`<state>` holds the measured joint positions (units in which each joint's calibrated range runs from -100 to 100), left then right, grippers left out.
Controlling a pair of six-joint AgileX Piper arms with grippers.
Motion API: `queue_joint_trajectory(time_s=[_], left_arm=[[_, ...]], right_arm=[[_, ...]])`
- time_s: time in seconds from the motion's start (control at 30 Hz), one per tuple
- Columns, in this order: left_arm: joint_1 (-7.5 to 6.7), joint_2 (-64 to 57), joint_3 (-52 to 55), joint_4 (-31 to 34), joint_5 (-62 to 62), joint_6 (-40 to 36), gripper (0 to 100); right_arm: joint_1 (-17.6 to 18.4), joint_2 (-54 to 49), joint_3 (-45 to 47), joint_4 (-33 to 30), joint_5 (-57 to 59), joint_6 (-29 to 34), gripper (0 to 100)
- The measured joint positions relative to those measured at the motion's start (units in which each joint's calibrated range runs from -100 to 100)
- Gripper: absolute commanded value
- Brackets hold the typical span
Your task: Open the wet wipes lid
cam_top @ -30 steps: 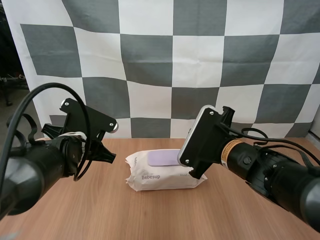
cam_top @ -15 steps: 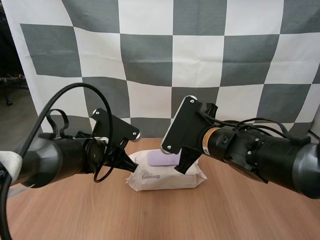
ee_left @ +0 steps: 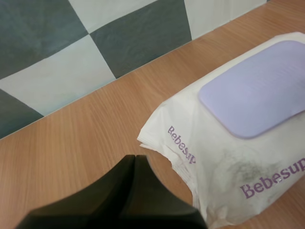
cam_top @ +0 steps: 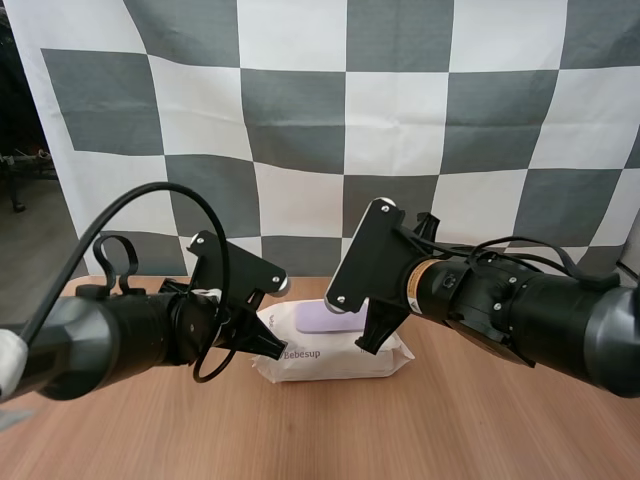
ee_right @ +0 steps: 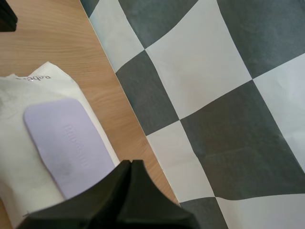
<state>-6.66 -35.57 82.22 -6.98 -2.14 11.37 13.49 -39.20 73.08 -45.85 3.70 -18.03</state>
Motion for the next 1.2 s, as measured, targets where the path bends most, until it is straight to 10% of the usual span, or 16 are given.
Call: queue_joint_trajectory(time_s=[0.3,0.7,1.2], left_arm=[[0.26,-1.4,10.08,12.02,-23.25,-12.83,0],[5.01,2.83,8.38,29.54,-44.38,-26.41,0],[20.61,22.38,7.94,55.16,-76.71,-48.48,0]], right_arm=[[0.0,0.0,0.0,0.0,0.0,0.0,0],[0.0,0.0,0.0,0.0,0.41,-0.26,0],[0.3,8.36,0.0,-3.89,-3.7,-2.48,0]])
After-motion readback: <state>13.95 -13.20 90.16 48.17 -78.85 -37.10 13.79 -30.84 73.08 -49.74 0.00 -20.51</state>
